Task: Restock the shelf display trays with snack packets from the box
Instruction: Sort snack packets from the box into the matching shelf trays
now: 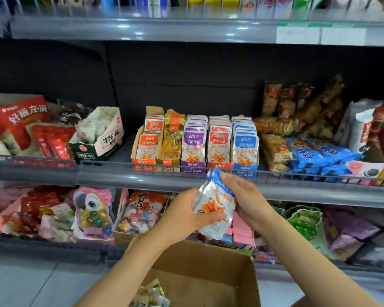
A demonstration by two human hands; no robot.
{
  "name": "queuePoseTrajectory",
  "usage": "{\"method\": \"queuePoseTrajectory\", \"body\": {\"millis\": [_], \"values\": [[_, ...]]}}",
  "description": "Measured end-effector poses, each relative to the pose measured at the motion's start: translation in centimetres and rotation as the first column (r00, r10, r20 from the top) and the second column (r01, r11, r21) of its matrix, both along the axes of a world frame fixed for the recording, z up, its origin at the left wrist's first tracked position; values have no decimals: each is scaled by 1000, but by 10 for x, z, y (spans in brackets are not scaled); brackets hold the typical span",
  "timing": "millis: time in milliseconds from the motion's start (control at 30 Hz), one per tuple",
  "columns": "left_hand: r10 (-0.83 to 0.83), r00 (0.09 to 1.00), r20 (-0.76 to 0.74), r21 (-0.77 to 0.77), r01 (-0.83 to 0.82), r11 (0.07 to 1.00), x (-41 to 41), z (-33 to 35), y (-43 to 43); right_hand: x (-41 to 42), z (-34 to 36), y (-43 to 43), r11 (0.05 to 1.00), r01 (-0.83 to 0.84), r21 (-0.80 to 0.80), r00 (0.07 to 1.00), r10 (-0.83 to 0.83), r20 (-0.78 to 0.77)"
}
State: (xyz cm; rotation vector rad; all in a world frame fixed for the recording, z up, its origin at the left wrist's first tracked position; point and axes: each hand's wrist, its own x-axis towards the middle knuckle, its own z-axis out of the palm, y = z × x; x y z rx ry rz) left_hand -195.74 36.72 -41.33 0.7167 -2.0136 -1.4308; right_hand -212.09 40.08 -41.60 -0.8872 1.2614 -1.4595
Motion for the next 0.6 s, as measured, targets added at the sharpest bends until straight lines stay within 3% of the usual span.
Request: {"method": "queuePoseTrajectory", "body": {"millis": [133,233,467,600], "values": [[-25,996,91,30,22,999,-17,7,-5,-16,8,-7,969,207,-134,964,-226,-140],[-70,987,143,43,64,997,-28,9,-12,-27,10,-9,962,225,-157,959,-247,-141],[-261,934,243,79,249,965,-51,19,-34,-59,12,-11,999,-20,25,996,22,-88],[-272,939,209,58,266,962,-74,19,-49,-84,20,-14,995,-100,-27,990,96,-105]]}}
